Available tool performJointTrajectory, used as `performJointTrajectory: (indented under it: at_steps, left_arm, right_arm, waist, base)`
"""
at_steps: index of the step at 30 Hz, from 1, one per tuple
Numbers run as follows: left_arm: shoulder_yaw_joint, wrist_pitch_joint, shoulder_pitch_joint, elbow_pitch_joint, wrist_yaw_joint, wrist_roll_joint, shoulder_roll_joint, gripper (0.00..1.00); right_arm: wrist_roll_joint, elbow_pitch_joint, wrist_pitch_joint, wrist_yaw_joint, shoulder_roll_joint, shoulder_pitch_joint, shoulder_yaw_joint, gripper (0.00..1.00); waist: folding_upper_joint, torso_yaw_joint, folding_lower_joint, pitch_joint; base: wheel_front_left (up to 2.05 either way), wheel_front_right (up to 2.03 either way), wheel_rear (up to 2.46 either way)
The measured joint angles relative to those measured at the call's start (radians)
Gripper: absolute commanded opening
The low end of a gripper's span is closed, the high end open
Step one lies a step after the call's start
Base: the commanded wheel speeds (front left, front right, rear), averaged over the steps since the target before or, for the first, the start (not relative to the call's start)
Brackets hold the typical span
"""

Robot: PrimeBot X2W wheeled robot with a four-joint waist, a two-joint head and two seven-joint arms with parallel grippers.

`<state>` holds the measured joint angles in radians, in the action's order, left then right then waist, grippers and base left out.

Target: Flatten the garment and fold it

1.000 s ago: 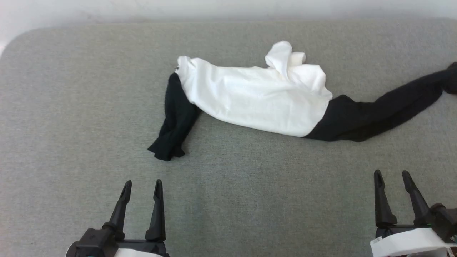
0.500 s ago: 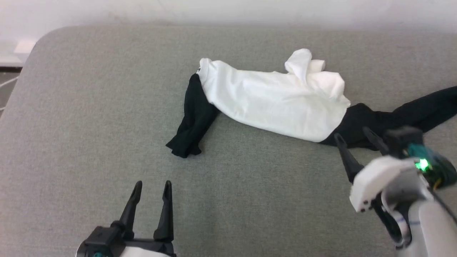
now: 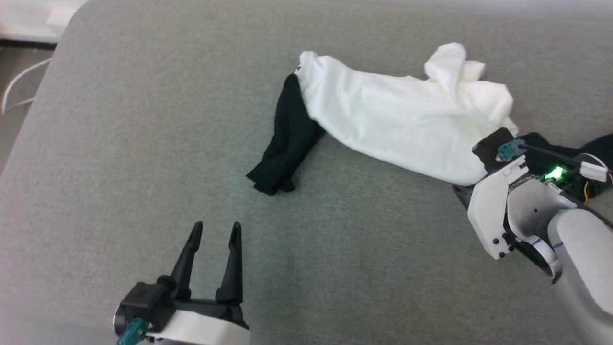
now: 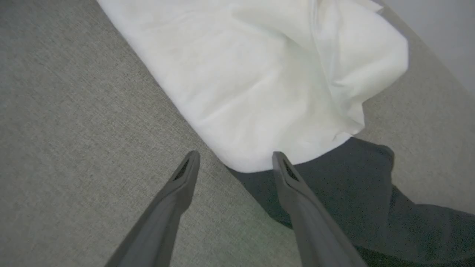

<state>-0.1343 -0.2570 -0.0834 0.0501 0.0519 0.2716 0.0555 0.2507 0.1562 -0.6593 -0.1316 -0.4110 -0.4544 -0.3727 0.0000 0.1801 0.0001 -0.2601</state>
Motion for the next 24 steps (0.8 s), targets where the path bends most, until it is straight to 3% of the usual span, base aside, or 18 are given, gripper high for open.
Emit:
performJointTrajectory:
  at_steps: [6,7,8,9,14,17,21,24]
  left_arm:
    - [-0.021,0.0,0.034,-0.016,0.0,0.029,-0.001,1.0]
    - [-0.022,0.0,0.035,-0.019,0.0,0.03,-0.001,1.0]
    - [-0.022,0.0,0.036,-0.021,0.0,0.032,-0.001,1.0]
    - [-0.024,0.0,0.038,-0.024,0.0,0.037,-0.001,1.0]
    - [-0.023,0.0,0.05,-0.035,0.0,0.045,-0.001,1.0]
    - [-0.02,0.0,0.05,-0.045,0.0,0.051,-0.002,1.0]
    - [-0.014,0.0,0.049,-0.058,0.001,0.055,-0.002,1.0]
    - [-0.014,0.0,0.041,-0.064,0.002,0.064,-0.003,1.0]
  right_arm:
    - [0.031,0.108,0.003,0.0,-0.033,-0.053,-0.091,1.0]
    - [0.038,0.122,0.008,0.0,-0.033,-0.062,-0.094,0.87]
    - [0.043,0.137,0.013,0.0,-0.033,-0.073,-0.098,0.38]
    - [0.045,0.15,0.021,0.0,-0.033,-0.083,-0.099,0.0]
    - [0.09,0.207,0.063,0.001,-0.012,-0.118,-0.06,0.0]
    - [0.195,0.201,0.048,0.004,0.027,-0.126,-0.031,0.0]
    - [0.418,0.089,-0.102,0.002,0.082,-0.127,-0.02,0.0]
    - [0.526,-0.017,-0.255,0.002,0.048,-0.119,0.03,0.0]
  waist:
    - [0.0,0.052,0.0,-0.027]
    - [0.0,0.061,-0.0001,-0.031]
    - [0.0,0.069,-0.0002,-0.035]
    - [0.0,0.076,-0.0002,-0.04]
    - [0.0,0.098,-0.0001,-0.058]
    - [0.0,0.094,-0.0001,-0.055]
    - [0.0,0.074,0.0,-0.041]
    - [0.0,0.052,-0.0001,-0.019]
  base:
    - [0.0,0.0,0.0]
    - [0.0,0.0,0.0]
    - [0.0,0.0,0.0]
    - [0.0,0.0,0.0]
    - [0.0,0.0,0.0]
    - [0.0,0.0,0.0]
    - [0.0,0.0,0.0]
    - [0.0,0.0,0.0]
